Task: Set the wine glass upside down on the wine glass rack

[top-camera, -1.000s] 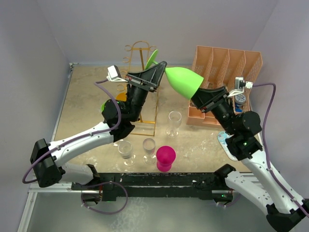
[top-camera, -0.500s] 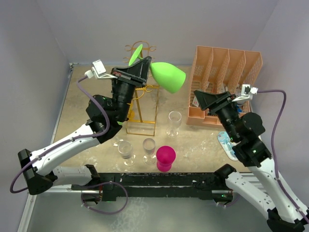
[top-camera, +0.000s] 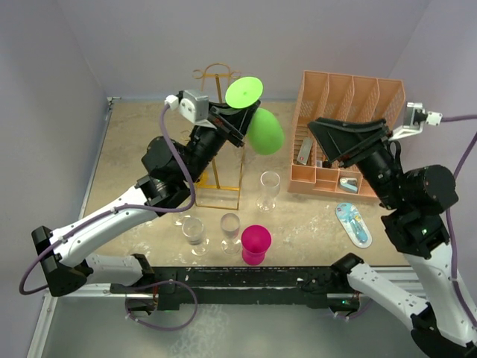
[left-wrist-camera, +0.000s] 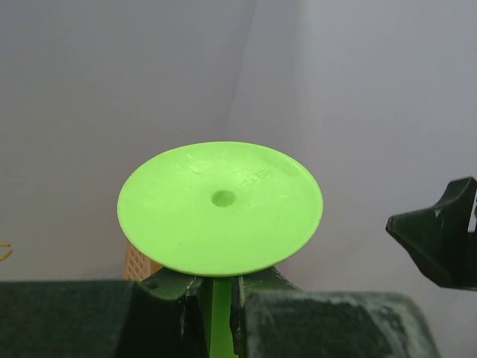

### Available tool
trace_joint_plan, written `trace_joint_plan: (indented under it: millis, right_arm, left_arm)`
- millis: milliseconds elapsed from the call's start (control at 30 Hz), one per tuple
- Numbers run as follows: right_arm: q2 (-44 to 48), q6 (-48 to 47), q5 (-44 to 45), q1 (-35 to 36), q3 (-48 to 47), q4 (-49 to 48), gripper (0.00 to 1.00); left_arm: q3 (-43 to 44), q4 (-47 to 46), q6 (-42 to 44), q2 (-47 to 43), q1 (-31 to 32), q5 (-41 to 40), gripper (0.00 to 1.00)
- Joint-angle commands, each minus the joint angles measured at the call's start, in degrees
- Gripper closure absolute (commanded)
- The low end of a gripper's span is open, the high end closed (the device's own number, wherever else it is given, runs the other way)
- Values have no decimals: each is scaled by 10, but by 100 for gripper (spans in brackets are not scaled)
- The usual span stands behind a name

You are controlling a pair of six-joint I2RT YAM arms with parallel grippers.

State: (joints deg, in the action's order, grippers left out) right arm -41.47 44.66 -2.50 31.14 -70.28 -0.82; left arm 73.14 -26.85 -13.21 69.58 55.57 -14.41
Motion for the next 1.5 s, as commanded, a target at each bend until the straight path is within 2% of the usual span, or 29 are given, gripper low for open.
trace_joint_plan:
  millis: [0, 167, 367, 500, 833, 900, 933, 1000, 1033, 1067, 1200, 1267, 1467]
  right_arm:
    - [-63, 43, -114, 2, -70, -21, 38]
    - [-119, 89, -151, 2, -128, 21, 40]
    - [-134, 137, -140, 2, -115, 20, 44]
    - [-135, 152, -112, 2, -105, 28, 50]
    - [-141, 206, -98, 2, -85, 31, 77]
    - [-142, 219, -95, 2, -77, 22, 86]
    - [-143, 223, -93, 2, -75, 19, 96]
    - [-150, 228, -85, 2, -80, 20, 100]
    - [-157, 232, -64, 2, -88, 21, 100]
    - [-158, 233, -52, 2, -91, 22, 100]
    - [-164, 222, 25, 2, -99, 31, 100]
    - [-170, 214, 63, 2, -101, 34, 100]
    - [-226, 175, 129, 2, -116, 10, 100]
  left_arm:
    - [37, -16, 97, 17, 0, 84, 100]
    - [53, 8, 178, 41, 0, 154, 100]
    - [56, 22, 197, 42, 0, 185, 100]
    - [57, 46, 208, 37, -1, 183, 100]
    - [51, 63, 221, 24, 0, 195, 100]
    - [50, 69, 225, 24, 0, 197, 100]
    - [50, 71, 226, 22, 0, 197, 100]
    - [51, 78, 225, 19, 0, 188, 93]
    - [48, 94, 211, 8, -1, 151, 78]
    - [45, 102, 203, 1, 0, 126, 70]
    - [56, 196, 174, -36, 0, 73, 49]
    - [62, 235, 163, -56, 0, 47, 45]
    - [63, 319, 85, -123, 0, -100, 44]
